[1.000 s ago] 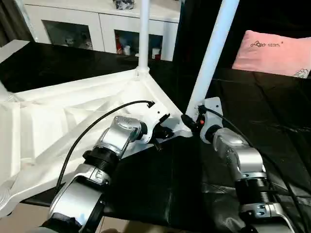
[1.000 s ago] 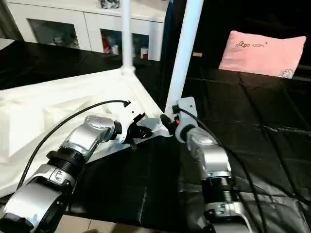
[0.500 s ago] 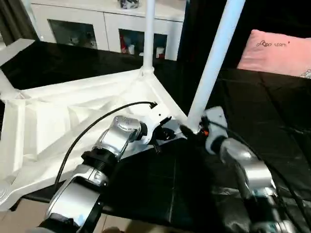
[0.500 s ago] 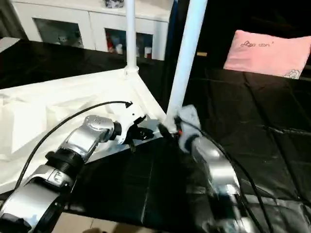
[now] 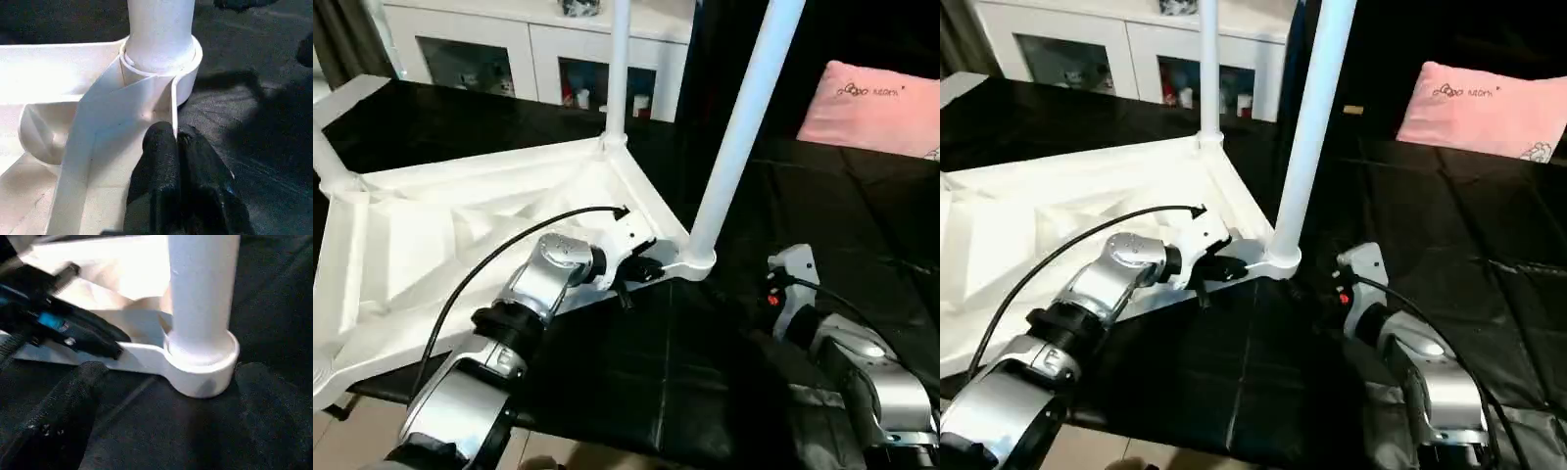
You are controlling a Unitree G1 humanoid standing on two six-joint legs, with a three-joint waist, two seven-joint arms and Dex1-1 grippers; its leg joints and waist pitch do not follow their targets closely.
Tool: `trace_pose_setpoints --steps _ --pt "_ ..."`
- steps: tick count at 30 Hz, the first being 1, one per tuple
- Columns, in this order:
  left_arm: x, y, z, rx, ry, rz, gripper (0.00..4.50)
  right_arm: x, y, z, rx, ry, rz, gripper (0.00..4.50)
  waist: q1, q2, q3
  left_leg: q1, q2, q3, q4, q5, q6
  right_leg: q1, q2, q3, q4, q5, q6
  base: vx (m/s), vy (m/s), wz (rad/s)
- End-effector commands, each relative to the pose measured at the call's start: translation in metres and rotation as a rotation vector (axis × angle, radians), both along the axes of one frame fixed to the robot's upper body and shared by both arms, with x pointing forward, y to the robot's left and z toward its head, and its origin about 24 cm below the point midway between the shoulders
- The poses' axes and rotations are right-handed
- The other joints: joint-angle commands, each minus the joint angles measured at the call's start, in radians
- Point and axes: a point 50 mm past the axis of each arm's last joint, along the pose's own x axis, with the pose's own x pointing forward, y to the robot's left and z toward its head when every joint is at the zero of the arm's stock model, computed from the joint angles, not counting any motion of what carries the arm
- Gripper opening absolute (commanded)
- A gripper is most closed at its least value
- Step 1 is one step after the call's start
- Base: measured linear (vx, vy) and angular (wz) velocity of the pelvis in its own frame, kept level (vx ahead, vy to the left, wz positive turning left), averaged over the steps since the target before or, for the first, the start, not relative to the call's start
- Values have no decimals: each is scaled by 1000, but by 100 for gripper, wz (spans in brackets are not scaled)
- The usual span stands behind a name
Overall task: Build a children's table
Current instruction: Rotate leg to tighten, then rotate table base
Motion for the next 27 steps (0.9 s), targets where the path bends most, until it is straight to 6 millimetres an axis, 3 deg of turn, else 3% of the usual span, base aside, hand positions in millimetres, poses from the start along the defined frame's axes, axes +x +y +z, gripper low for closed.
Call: trace_pose_setpoints --steps 1,3,6,10,13,14,16,17,18,22,23,24,25,26,27 --pt "3 -5 23 -90 -62 -28 43 2 -1 10 23 -28 16 450 5 -21 -71 -1 28 -7 -58 -122 81 59 -95 59 -96 -317 -83 0 0 0" --pt "2 -5 26 -116 -55 -29 54 1 2 9 29 -23 40 450 7 -18 -74 -3 32 -8 -57 -97 82 61 -99 61 -85 -246 -112 0 0 0" --pt "-5 -1 31 -110 -41 -81 76 -1 9 9 37 -19 95 450 7 -20 -71 -3 33 -7 -58 -101 82 60 -99 62 -82 -231 -129 0 0 0" --pt "-12 10 35 -71 -25 -106 108 -2 14 10 53 -22 128 450 4 -20 -69 -2 35 -9 -61 -123 65 61 -102 62 -84 -284 -112 0 0 0" --pt "-23 36 42 -20 -3 -99 139 -3 23 14 89 -29 167 450 -1 -13 -66 4 36 -9 -64 -141 47 54 -99 63 -86 -315 -106 0 0 0" --pt "-26 44 43 3 -5 -96 139 -2 25 15 103 -29 178 450 -3 -22 -66 3 37 -10 -65 -144 46 54 -99 63 -85 -319 -107 0 0 0" --pt "-30 53 44 25 -6 -96 149 -2 29 15 114 -29 191 450 0 -14 -64 7 36 -10 -65 -157 40 49 -99 63 -88 -350 -99 0 0 0" --pt "-41 74 48 65 -2 -78 157 0 39 16 134 -32 223 450 -1 -19 -63 6 37 -10 -68 -157 36 49 -98 62 -87 -351 -97 0 0 0" --pt "-47 83 52 80 0 -60 169 1 46 16 145 -34 236 450 -9 -15 -63 3 41 -14 -73 -161 28 50 -98 63 -78 -330 -112 0 0 0" --pt "-56 98 56 120 -8 -24 200 8 65 15 160 -37 253 450 -6 -13 -59 17 40 -9 -72 -185 10 39 -95 66 -84 -323 -125 0 0 0" --pt "-60 104 57 151 -11 -8 208 15 74 13 153 -35 224 450 -7 -18 -59 12 39 -11 -75 -188 5 43 -95 66 -81 -323 -125 0 0 0" --pt "-64 107 58 178 -17 3 208 22 82 12 150 -32 193 450 -5 -14 -60 15 42 -13 -75 -193 -6 40 -100 67 -77 -322 -130 0 0 0" --pt "-65 109 58 193 -20 9 223 26 87 11 147 -29 174 450 -12 -18 -57 14 37 -13 -79 -211 -21 43 -97 66 -83 -355 -123 0 0 0" --pt "-68 112 58 224 -33 17 233 33 95 8 127 -27 141 450 -12 -13 -59 18 41 -15 -77 -217 -30 36 -103 69 -79 -353 -130 0 0 0" --pt "-68 113 58 238 -40 20 241 37 99 7 116 -27 128 450 -16 -16 -56 14 37 -15 -81 -226 -39 41 -99 68 -81 -370 -125 0 0 0"
